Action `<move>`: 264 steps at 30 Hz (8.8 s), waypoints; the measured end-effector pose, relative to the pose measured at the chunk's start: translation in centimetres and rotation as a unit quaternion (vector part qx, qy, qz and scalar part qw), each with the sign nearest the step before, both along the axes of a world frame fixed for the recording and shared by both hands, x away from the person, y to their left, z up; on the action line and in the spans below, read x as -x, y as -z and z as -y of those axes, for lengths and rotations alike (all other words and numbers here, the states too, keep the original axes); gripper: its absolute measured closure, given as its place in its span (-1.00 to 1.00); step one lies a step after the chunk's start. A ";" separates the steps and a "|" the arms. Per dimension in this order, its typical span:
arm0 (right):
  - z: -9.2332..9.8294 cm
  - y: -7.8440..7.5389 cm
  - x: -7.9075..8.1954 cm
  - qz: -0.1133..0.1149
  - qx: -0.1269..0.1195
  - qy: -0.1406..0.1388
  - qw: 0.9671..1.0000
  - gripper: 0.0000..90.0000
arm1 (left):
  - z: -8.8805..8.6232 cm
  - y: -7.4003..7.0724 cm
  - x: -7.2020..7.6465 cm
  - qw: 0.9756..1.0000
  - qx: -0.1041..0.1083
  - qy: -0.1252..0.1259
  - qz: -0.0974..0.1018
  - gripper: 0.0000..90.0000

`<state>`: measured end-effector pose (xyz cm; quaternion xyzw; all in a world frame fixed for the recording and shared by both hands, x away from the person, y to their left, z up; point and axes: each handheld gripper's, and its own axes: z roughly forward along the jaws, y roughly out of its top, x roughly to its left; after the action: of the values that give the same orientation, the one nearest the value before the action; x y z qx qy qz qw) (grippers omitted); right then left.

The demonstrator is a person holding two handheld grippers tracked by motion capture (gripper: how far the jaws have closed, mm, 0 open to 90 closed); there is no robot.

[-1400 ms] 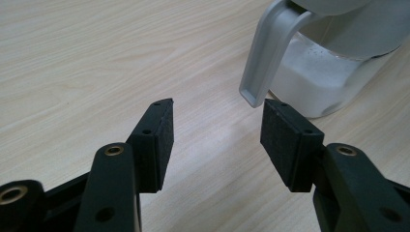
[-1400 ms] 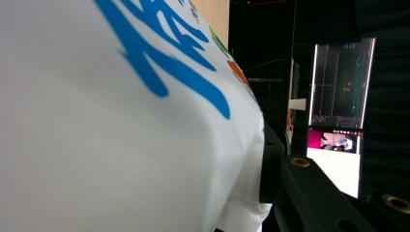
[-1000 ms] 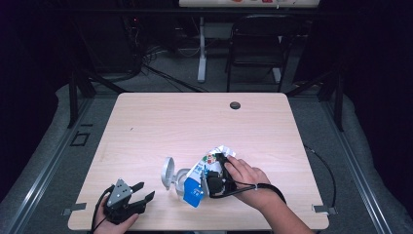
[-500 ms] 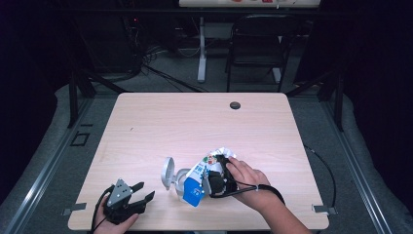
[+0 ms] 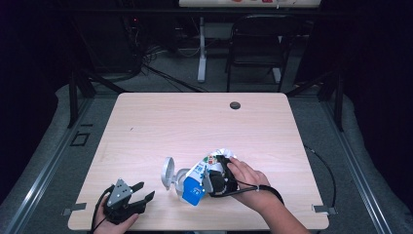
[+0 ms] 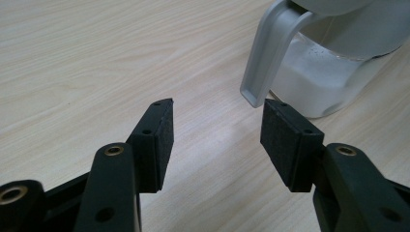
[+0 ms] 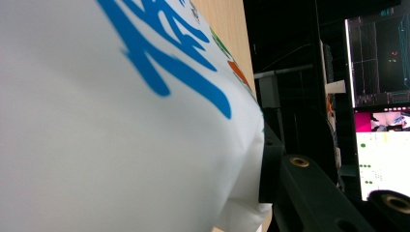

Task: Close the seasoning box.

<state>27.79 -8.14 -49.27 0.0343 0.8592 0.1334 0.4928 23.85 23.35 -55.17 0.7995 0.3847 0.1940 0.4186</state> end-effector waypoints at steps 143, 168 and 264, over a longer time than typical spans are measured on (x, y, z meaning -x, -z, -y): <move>9.5 2.0 -2.1 -0.260 -0.463 0.167 0.830 0.63 | 0.3 0.3 -0.1 1.000 0.001 0.001 -0.005 0.04; 11.7 6.0 -2.4 -0.249 -0.465 0.218 0.821 0.60 | 0.3 0.4 -0.1 1.000 0.000 0.000 -0.006 0.04; 11.9 4.3 2.6 -0.206 -0.480 0.187 0.832 -0.07 | 0.1 -0.1 0.2 1.000 0.005 -0.006 -0.005 0.03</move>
<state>25.14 -20.08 -53.61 0.4538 0.7456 0.4243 0.2411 23.64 23.21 -55.08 0.7957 0.3927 0.1911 0.4197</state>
